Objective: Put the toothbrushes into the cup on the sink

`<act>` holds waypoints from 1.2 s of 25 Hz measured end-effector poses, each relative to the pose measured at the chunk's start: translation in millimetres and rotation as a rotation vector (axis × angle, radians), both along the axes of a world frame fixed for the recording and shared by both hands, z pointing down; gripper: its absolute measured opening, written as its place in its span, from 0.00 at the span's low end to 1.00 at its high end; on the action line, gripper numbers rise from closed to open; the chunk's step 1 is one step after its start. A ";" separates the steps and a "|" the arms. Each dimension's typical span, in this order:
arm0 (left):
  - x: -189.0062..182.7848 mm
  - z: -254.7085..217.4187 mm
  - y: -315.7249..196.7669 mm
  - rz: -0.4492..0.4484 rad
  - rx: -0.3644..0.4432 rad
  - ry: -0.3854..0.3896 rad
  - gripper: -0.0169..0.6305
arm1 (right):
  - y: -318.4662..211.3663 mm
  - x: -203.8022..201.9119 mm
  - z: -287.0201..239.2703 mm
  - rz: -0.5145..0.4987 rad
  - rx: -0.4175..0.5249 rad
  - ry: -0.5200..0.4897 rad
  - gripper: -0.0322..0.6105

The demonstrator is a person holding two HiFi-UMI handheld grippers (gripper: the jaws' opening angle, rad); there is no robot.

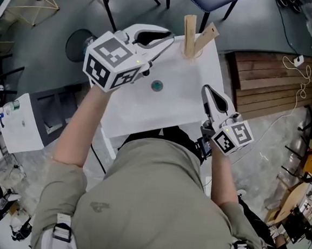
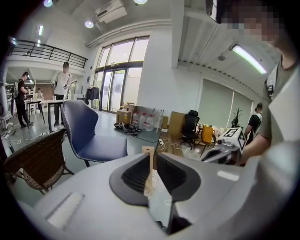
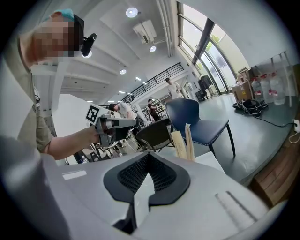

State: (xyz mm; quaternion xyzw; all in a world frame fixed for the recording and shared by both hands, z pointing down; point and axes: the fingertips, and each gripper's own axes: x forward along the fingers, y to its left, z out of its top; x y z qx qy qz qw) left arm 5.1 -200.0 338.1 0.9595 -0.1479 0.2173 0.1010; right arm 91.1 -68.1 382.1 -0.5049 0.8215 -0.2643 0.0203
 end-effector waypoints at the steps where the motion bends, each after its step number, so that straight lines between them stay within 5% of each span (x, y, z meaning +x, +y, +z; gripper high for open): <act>1: -2.8 -3.1 4.9 0.003 0.003 0.008 0.10 | 0.4 -3.9 -1.4 -0.003 0.004 0.002 0.07; 19: -44.9 -5.2 85.4 0.004 -0.055 0.145 0.04 | 15.6 -48.5 -23.6 -0.042 0.051 0.045 0.07; 30: -58.8 26.9 126.4 -0.007 -0.117 0.149 0.04 | 22.0 -68.5 -28.6 -0.068 0.058 0.063 0.07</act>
